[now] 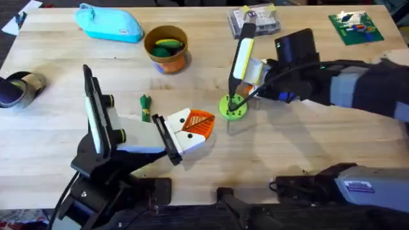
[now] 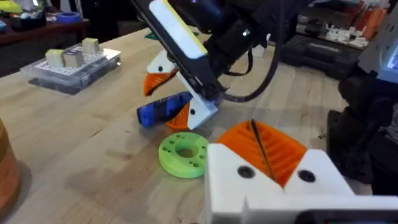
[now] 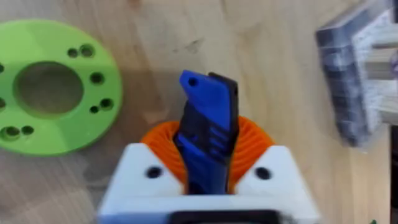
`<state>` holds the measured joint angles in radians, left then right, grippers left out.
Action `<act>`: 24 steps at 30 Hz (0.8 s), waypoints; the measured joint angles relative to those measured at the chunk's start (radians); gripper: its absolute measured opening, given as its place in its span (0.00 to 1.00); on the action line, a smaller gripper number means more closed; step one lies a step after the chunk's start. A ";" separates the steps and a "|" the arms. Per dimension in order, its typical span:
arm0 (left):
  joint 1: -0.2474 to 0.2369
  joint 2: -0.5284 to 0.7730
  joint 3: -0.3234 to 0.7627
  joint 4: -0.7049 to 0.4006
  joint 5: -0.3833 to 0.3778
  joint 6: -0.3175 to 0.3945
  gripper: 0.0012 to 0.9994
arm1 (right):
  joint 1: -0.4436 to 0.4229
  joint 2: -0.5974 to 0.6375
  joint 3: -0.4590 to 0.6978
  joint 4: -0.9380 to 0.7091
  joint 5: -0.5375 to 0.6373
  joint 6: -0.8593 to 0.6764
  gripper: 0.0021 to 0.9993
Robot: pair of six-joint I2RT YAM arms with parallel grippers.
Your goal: Pick up the gripper from the table and insert it into the empty holder that is missing its gripper. Then pick up a screw, insert it into the mounting hole, and use the screwdriver to tighten it. Finally, clean up the table by picking up the vegetable and placing it into the bucket.
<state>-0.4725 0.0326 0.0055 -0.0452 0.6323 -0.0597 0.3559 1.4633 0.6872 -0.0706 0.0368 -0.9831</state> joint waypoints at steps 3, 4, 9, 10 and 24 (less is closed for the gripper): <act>0.000 0.000 0.000 0.000 0.000 0.000 0.01 | 0.011 0.026 0.005 0.014 0.013 0.006 0.74; 0.000 0.000 0.000 0.000 0.000 0.000 0.01 | 0.014 0.023 0.013 0.019 0.015 0.014 0.89; 0.000 0.000 0.000 0.000 0.000 0.000 0.01 | 0.043 0.017 0.018 0.010 0.015 0.082 1.00; 0.000 0.000 0.000 0.000 0.000 0.000 0.01 | 0.045 0.015 0.018 0.006 0.015 0.105 1.00; 0.000 0.000 0.000 0.000 0.000 0.000 0.01 | 0.054 -0.306 0.101 -0.237 0.013 0.513 1.00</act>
<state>-0.4725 0.0326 0.0055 -0.0452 0.6319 -0.0597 0.4097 1.1572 0.7882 -0.3080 0.0498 -0.4704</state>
